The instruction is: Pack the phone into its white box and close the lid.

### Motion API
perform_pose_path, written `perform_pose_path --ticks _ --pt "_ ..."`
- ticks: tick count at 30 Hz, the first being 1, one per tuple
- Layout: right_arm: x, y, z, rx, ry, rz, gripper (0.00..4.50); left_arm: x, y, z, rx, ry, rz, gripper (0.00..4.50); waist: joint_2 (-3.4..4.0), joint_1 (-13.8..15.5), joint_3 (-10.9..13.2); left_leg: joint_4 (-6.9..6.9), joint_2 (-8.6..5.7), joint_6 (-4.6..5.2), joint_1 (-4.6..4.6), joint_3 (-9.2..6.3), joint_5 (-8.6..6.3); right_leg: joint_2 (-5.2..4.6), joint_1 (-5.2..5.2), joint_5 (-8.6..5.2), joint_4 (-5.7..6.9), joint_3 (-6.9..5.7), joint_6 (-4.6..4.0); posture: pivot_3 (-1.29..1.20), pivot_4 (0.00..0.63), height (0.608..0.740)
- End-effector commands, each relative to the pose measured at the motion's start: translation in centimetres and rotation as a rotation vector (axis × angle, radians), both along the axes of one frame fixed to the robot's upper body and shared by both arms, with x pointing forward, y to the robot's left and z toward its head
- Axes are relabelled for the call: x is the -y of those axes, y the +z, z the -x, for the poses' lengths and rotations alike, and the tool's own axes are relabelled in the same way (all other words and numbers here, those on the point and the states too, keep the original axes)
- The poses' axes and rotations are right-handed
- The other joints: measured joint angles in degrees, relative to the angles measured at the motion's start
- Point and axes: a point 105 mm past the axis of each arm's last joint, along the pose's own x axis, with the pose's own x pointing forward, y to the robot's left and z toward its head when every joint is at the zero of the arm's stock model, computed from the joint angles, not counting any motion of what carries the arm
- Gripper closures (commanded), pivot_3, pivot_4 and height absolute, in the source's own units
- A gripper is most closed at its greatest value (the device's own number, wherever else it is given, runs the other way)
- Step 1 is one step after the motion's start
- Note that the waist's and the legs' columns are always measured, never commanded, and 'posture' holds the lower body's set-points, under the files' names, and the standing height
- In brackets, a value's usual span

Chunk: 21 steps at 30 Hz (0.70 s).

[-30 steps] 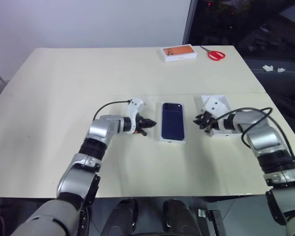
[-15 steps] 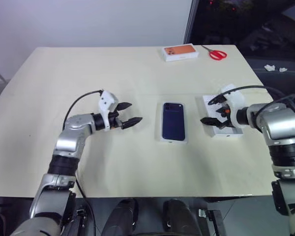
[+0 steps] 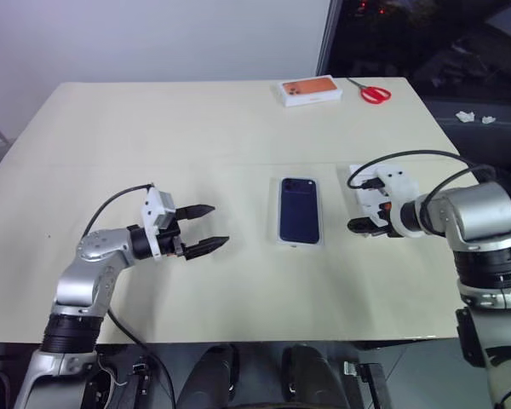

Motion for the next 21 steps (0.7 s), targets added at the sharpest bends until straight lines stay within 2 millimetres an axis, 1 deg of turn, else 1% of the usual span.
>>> perform_pose_path --ticks 1,4,7,8,10,14,17,19,21 --pt "-0.8 1.0 -0.8 0.040 -0.009 -0.016 0.00 0.6 1.4 0.3 0.053 0.006 0.040 0.13 0.00 -0.1 0.0 -0.01 0.00 0.00 0.00 0.00 0.00 0.00 0.00 0.00 0.00 0.00 0.00 0.00 0.150 0.740" --pt "-1.0 1.0 -0.9 0.044 -0.011 -0.025 0.00 0.9 1.4 0.3 0.055 0.012 0.042 0.13 0.00 -0.1 0.0 -0.02 0.03 0.00 0.02 0.01 0.00 0.04 -0.01 0.00 0.02 0.01 0.00 0.00 0.150 0.740" --pt "-1.2 0.8 -0.9 0.046 -0.014 -0.027 0.77 1.0 1.5 0.4 0.053 0.017 0.048 0.06 0.00 -0.1 0.0 -0.03 0.03 0.00 0.01 0.01 0.01 0.05 -0.02 0.00 0.01 0.00 0.00 0.00 0.150 0.740" --pt "-1.2 0.7 -0.9 0.045 -0.015 -0.020 1.24 1.0 1.6 0.4 0.053 0.021 0.050 0.06 0.00 -0.1 0.0 -0.03 0.03 0.00 0.02 0.01 0.01 0.05 -0.01 0.00 0.01 0.01 0.00 0.00 0.150 0.740" --pt "-1.2 0.6 -0.9 0.044 -0.017 -0.004 2.38 0.9 1.7 0.4 0.054 0.027 0.053 0.06 0.00 -0.1 0.0 -0.03 0.03 0.00 0.02 0.02 0.01 0.05 -0.01 0.00 0.01 0.01 0.00 0.00 0.150 0.740" --pt "-0.7 0.1 -0.9 0.034 -0.048 0.018 4.41 1.0 1.9 0.3 0.056 0.032 0.059 0.06 0.00 -0.1 0.0 -0.03 0.03 0.00 0.02 0.02 0.01 0.06 -0.01 0.00 0.01 0.00 0.00 0.00 0.150 0.740" --pt "-0.7 0.0 -1.0 0.036 -0.063 0.016 4.47 1.1 2.1 0.3 0.052 0.034 0.064 0.06 0.00 -0.2 0.0 -0.03 0.03 0.00 0.03 0.02 0.01 0.07 -0.01 0.00 0.01 0.01 0.00 0.00 0.150 0.740" --pt "-0.6 0.8 -1.6 0.072 -0.100 -0.004 4.47 1.1 2.2 0.2 0.051 0.037 0.070 0.06 0.00 -0.2 0.0 -0.03 0.04 0.00 0.04 0.02 0.01 0.08 0.01 0.00 0.01 0.01 0.00 0.00 0.150 0.740" --pt "-1.2 1.9 -2.4 0.119 -0.101 -0.070 4.47 1.1 2.4 0.1 0.050 0.044 0.074 0.06 0.00 -0.2 0.0 -0.02 0.04 0.00 0.06 0.03 0.01 0.08 0.04 0.00 0.02 0.01 0.00 0.00 0.150 0.740"
